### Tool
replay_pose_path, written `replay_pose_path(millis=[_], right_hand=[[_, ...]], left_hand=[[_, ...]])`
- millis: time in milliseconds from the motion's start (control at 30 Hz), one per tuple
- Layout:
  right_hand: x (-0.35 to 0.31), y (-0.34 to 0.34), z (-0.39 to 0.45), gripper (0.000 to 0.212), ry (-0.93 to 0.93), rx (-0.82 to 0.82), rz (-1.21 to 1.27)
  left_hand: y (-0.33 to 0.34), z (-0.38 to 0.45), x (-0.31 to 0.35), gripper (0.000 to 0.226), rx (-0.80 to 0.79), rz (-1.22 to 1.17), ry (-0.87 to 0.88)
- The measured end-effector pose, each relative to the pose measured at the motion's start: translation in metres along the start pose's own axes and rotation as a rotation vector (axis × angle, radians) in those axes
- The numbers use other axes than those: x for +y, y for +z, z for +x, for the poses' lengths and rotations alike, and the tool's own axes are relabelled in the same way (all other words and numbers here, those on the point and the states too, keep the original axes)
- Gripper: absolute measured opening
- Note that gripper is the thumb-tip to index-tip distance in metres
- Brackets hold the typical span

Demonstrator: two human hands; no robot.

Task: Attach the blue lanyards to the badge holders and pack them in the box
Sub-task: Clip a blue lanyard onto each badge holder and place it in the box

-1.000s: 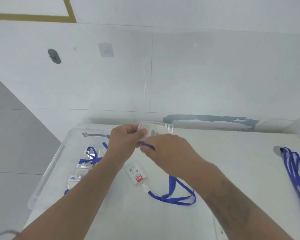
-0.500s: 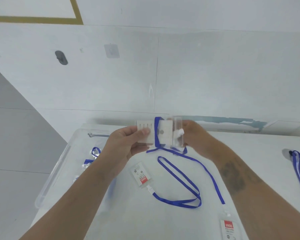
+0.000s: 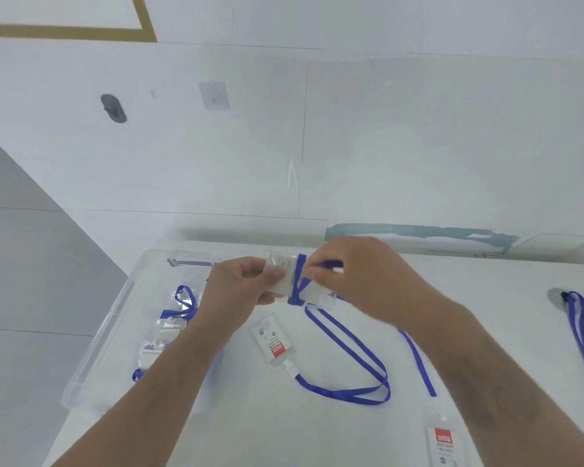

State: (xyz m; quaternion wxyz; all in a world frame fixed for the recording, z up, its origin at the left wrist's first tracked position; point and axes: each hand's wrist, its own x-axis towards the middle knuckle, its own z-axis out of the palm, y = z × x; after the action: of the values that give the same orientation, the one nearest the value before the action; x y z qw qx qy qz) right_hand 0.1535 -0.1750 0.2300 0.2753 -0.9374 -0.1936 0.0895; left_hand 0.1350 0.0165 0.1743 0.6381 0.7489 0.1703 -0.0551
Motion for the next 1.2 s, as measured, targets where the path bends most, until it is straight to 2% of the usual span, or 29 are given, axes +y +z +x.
replay_pose_path(millis=[100,200,400,467,533,600,633,700,833,933,1000,1100,1200], right_hand=[[0.010,-0.010,0.016,0.007,-0.009,0.029,0.186],[0.019,-0.008,0.028,0.004,0.076,0.028,0.489],[0.044,0.028,0.032,0.015,0.292,0.005,1.069],[0.048,0.042,0.032,0.019,0.302,-0.055,1.222],[0.045,0.052,0.028,0.035,0.322,-0.092,1.282],[0.035,0.054,0.021,0.028,0.360,-0.069,1.241],[0.027,0.056,0.017,0.022,0.364,-0.054,1.162],[0.012,0.059,0.008,0.024,0.354,-0.032,0.958],[-0.005,0.058,-0.008,0.030,0.216,-0.099,0.377],[-0.010,0.037,-0.010,0.030,0.104,-0.076,-0.081],[-0.011,0.017,-0.008,0.021,0.032,-0.010,-0.108],[-0.009,-0.009,0.001,0.006,-0.029,-0.009,0.087],[0.000,-0.017,0.011,0.004,0.007,-0.020,0.340]], left_hand=[[0.000,-0.006,-0.001,0.006,-0.106,-0.031,-0.042],[-0.002,-0.008,0.001,0.015,-0.206,-0.123,-0.085],[-0.006,-0.003,0.007,0.026,-0.224,-0.247,-0.097],[-0.006,-0.002,0.009,0.030,-0.228,-0.341,-0.105],[-0.006,0.000,0.013,0.027,-0.219,-0.431,-0.106],[-0.004,0.004,0.017,0.020,-0.184,-0.465,-0.103],[-0.004,0.005,0.018,0.018,-0.158,-0.472,-0.101],[-0.003,0.008,0.018,0.017,-0.090,-0.471,-0.102],[0.000,0.011,0.012,0.010,0.096,-0.291,-0.073],[0.001,0.010,0.010,0.009,0.122,-0.157,-0.031],[0.001,0.006,0.008,0.006,0.087,-0.086,0.006],[-0.002,-0.002,0.004,0.005,0.025,-0.003,0.024],[-0.005,-0.007,0.005,0.009,-0.081,-0.009,-0.009]])
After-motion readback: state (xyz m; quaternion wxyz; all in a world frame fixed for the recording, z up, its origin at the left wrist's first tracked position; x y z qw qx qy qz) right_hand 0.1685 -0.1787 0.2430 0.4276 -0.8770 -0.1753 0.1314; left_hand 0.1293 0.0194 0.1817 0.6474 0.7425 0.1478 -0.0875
